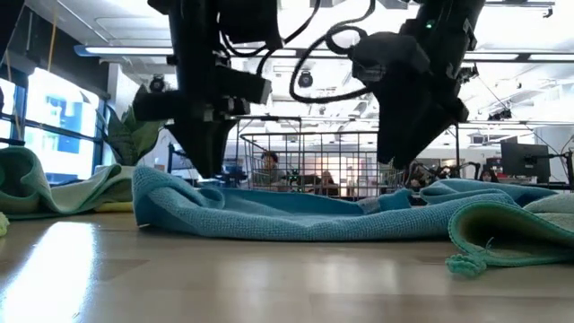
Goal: Fold microfiber towels
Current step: Fold the bottom blue microfiber cloth
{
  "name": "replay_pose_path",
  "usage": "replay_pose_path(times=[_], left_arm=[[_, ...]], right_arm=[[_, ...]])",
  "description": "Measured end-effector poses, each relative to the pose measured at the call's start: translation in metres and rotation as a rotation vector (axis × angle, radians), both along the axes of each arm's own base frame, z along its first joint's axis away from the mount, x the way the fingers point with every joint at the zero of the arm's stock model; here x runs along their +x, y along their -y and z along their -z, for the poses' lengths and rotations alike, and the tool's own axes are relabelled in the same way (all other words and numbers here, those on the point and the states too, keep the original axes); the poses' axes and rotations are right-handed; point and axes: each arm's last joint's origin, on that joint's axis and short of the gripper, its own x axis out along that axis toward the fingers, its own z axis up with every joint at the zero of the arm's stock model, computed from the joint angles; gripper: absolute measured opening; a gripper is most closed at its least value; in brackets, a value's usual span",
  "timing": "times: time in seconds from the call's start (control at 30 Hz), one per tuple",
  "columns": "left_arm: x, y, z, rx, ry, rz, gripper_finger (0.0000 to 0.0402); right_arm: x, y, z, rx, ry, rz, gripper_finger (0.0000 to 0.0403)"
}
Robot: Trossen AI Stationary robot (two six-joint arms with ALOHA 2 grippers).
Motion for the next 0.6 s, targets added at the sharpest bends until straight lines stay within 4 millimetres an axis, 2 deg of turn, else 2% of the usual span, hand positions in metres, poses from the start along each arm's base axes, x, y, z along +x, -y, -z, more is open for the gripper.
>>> replay_pose_path(times=[0.17, 0.27, 0.47, 0.6], left_arm=[[-0.009, -0.005, -0.004, 0.059, -0.056, -0.046, 0.0127], [-0.011, -0.002, -0.008, -0.007, -0.048, -0.072, 0.0127], [-0.009, 0.022, -0.011, -0.265, 0.003, -0.053, 0.0127], [-0.007, 0.042, -0.012, -0.284, 0.024, 0.0, 0.0126]], right_arm=[[0.009, -0.002, 0.002, 0.018, 0.065, 0.008, 0.0151], [0.013, -0.003, 0.01, 0.021, 0.066, 0.005, 0.0145], [0.024, -0.007, 0.04, 0.036, 0.022, -0.019, 0.0144], [0.024, -0.006, 0.051, 0.014, -0.025, -0.014, 0.0144]])
